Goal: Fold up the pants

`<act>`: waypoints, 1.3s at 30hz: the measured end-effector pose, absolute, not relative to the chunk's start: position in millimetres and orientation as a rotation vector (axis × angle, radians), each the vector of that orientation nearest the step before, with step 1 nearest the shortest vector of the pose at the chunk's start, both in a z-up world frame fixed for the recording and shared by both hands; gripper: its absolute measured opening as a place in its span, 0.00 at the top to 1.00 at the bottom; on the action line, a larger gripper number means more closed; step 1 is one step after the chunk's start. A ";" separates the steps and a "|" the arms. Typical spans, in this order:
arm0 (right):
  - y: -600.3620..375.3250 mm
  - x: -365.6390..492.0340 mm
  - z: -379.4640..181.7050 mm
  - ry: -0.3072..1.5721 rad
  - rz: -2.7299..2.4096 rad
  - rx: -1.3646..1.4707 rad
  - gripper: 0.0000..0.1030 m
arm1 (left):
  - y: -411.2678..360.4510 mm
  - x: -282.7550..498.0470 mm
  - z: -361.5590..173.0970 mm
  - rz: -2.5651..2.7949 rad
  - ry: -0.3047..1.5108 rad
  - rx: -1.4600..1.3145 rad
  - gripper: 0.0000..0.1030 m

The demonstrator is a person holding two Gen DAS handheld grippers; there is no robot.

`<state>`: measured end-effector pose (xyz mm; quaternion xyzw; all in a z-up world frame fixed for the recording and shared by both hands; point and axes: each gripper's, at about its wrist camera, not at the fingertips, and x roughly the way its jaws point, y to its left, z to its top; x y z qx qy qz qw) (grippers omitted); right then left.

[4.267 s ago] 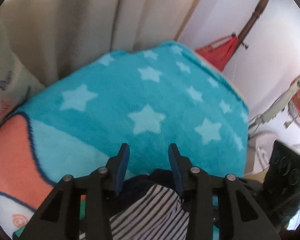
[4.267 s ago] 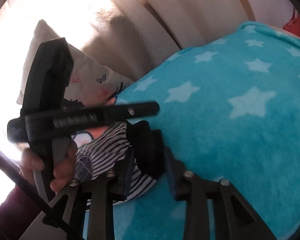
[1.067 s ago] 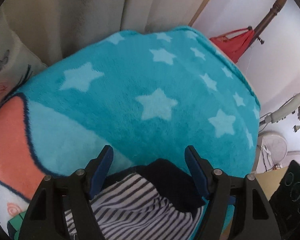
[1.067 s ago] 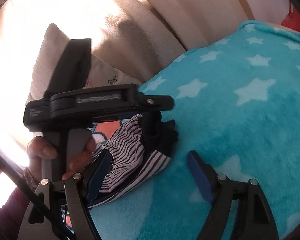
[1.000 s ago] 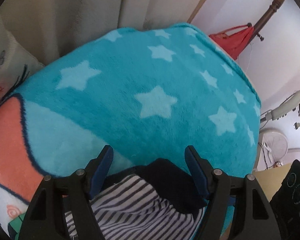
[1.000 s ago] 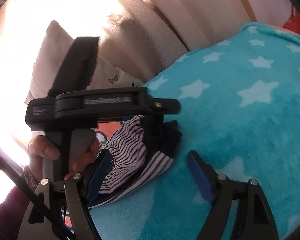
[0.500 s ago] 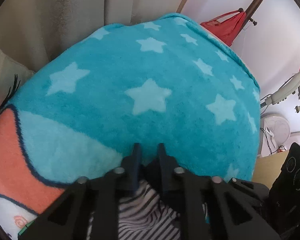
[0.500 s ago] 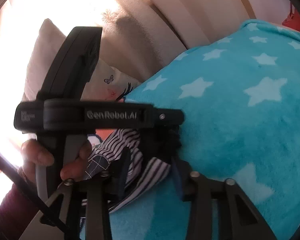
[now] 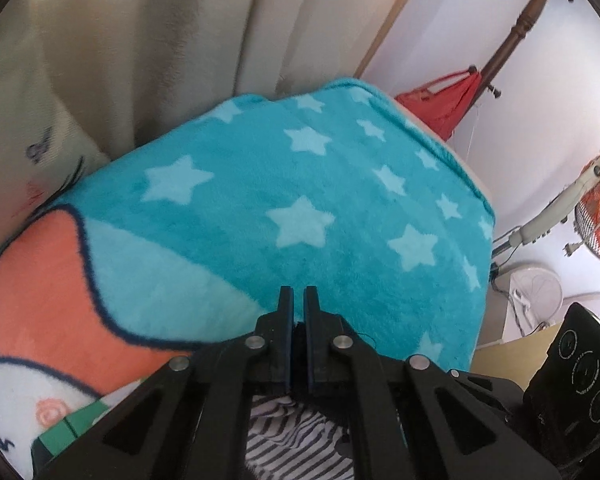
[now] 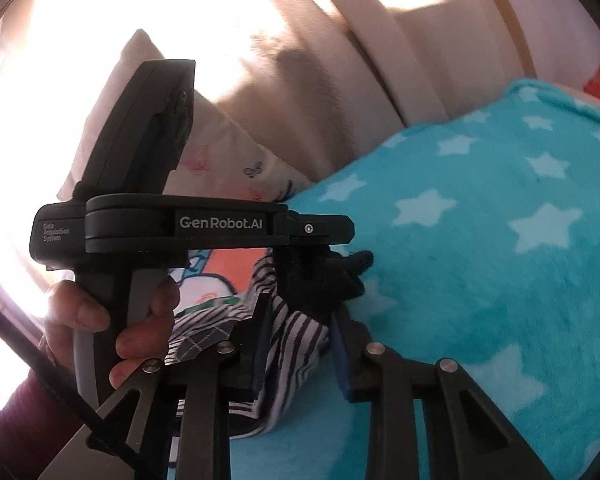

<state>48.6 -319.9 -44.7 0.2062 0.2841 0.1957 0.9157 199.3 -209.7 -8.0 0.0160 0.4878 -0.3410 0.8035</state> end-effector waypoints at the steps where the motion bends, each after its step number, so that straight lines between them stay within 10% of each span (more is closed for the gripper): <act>1: -316.5 47.8 -42.3 0.581 0.407 0.413 0.71 | -205.8 198.1 -7.1 -0.726 1.042 0.027 0.96; 14: -261.2 35.5 -22.5 0.550 0.514 0.262 0.72 | -136.9 174.2 4.2 -0.648 0.984 -0.111 0.94; 19: -259.0 35.4 -24.1 0.555 0.500 0.245 0.72 | -141.9 183.9 5.2 -0.643 0.994 -0.168 0.32; 34: -367.6 43.9 -61.1 0.636 0.269 0.482 0.70 | -203.3 209.0 -27.5 -0.730 1.113 -0.065 0.32; 39: -369.6 40.9 -57.9 0.604 0.352 0.520 0.38 | -219.3 218.6 -47.4 -0.774 1.180 -0.035 0.32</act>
